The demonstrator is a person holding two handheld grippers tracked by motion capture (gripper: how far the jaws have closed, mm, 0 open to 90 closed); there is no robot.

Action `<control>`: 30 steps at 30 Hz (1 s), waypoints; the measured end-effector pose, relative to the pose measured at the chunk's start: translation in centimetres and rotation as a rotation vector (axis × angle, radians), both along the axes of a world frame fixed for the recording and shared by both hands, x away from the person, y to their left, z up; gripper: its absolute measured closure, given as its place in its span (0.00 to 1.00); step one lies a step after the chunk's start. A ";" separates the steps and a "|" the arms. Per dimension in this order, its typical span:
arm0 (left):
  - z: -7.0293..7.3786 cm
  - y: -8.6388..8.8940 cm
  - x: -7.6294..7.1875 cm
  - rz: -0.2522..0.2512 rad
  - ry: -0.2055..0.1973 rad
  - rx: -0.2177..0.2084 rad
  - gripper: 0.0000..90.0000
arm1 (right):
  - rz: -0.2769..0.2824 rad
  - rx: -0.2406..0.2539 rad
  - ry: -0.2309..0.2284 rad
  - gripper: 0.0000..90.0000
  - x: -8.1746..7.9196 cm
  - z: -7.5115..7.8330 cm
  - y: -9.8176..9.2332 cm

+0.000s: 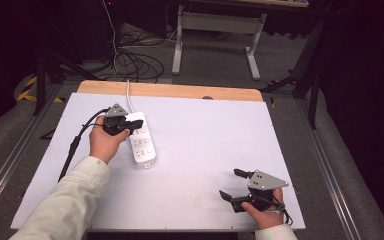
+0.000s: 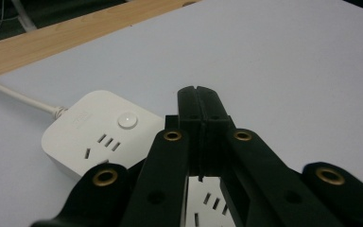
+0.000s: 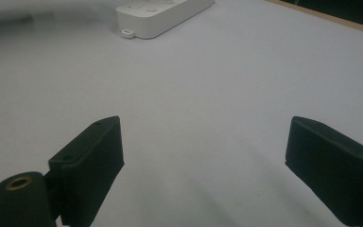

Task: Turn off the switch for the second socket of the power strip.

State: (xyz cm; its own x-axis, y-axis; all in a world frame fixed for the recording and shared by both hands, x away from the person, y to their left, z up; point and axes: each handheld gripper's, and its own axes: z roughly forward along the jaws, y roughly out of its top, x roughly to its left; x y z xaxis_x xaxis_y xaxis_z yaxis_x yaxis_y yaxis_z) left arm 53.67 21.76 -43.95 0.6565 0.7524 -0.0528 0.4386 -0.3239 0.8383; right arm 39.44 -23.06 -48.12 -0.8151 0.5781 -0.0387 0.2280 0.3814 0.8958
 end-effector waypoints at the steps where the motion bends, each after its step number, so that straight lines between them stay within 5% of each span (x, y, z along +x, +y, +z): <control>1: -0.1 -0.1 0.1 0.000 0.004 0.008 1.00 | 0.000 0.000 0.000 0.14 0.0 0.0 0.0; 17: -1.5 -0.7 1.1 0.029 0.027 0.040 1.00 | 0.004 0.002 0.000 0.14 0.0 0.0 0.0; 26: -1.7 -1.0 1.5 0.015 0.024 0.100 1.00 | 0.007 -0.001 0.004 0.14 0.1 -0.1 0.0; 27: -1.5 -1.3 1.6 0.003 0.008 0.141 1.00 | 0.006 0.000 0.003 0.14 0.1 -0.1 0.0; 30: -1.6 -1.6 1.7 -0.005 0.027 0.125 1.00 | 0.006 0.000 0.001 0.14 0.1 -0.1 0.0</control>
